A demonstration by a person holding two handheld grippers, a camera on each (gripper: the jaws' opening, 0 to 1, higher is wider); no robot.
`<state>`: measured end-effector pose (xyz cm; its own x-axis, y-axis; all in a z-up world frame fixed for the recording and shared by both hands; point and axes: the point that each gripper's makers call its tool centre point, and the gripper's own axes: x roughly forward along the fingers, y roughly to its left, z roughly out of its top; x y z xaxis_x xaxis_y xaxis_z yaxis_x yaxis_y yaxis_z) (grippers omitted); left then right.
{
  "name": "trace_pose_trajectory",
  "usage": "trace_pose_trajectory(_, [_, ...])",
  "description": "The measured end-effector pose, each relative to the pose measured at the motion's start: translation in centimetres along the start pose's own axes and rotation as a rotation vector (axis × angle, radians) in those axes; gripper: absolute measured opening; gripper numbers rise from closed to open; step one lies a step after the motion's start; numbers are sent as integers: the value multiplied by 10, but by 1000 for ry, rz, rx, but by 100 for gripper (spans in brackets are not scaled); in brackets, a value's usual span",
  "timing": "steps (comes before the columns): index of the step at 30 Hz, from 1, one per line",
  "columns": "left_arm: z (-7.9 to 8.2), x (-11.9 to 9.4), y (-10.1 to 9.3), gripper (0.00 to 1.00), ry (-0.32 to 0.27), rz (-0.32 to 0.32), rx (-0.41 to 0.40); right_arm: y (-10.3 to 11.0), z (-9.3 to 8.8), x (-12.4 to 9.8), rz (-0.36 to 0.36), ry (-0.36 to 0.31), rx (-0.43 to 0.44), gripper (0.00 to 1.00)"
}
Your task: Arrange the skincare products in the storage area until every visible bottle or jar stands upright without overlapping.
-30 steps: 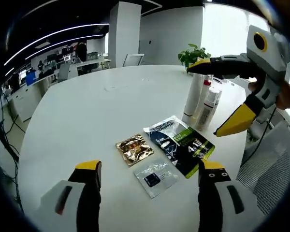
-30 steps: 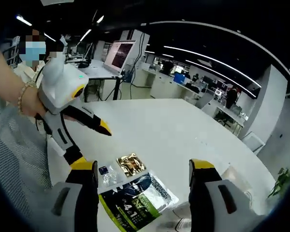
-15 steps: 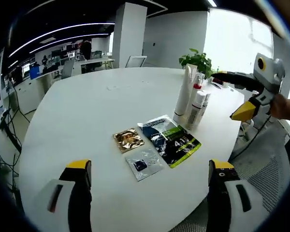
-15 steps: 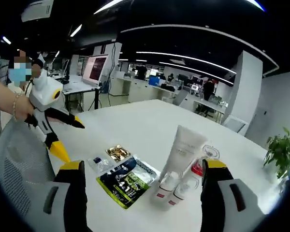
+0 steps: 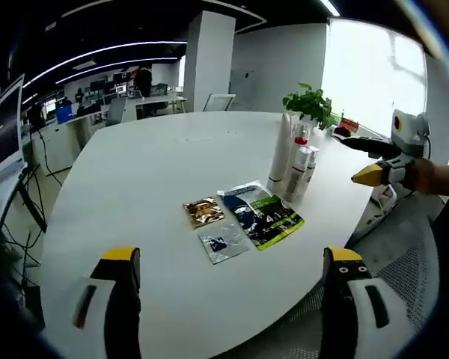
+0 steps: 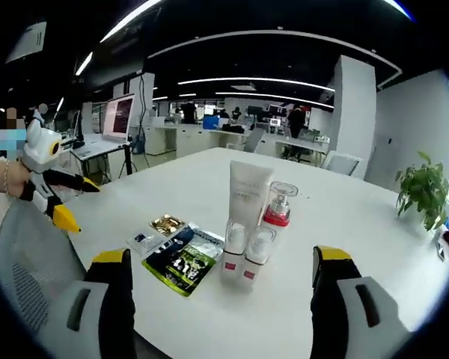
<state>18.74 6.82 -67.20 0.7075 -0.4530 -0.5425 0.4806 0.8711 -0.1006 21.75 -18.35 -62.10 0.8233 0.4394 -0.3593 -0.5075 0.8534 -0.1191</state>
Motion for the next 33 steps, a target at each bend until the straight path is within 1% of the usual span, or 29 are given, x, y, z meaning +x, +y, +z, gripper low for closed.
trace_pose_trajectory(1, [-2,0,1,99,17,4,4,1,1,0,-1,-2,15,100])
trace_pose_trajectory(2, [-1,-1,1,99,21,13,7,2,1,-1,-2,-4,13,100])
trace_pose_trajectory(4, [3,0,2,99,0,17,8,1,-2,0,-3,-8,7,100])
trace_pose_trajectory(5, [4,0,2,99,-3,15,-1,1,-3,0,-4,-4,23,100])
trace_pose_trajectory(6, [2,1,4,99,-5,19,-10,2,-6,0,-8,6,13,100])
trace_pose_trajectory(7, [1,1,4,99,-4,21,-9,1,-8,-1,-16,9,-17,100])
trace_pose_trajectory(8, [-1,1,4,99,11,29,2,1,-9,-1,-19,12,-32,100])
trace_pose_trajectory(11, [2,1,0,99,-4,29,12,1,-11,0,-19,14,-20,100])
trace_pose_trajectory(14, [1,2,1,99,-5,32,5,2,-9,3,-31,8,-56,100])
trace_pose_trajectory(16, [1,2,0,99,-4,29,7,4,-12,6,-28,22,-68,99])
trace_pose_trajectory(18, [1,2,-2,99,-6,23,10,5,-10,5,-34,22,-92,100])
trace_pose_trajectory(21, [1,1,0,98,-9,27,12,7,-11,6,-25,24,-98,99])
trace_pose_trajectory(25, [4,-1,6,98,-25,35,-14,8,-11,7,-19,31,-102,99])
trace_pose_trajectory(33, [3,0,4,98,-17,37,-10,6,-12,6,-28,31,-101,99])
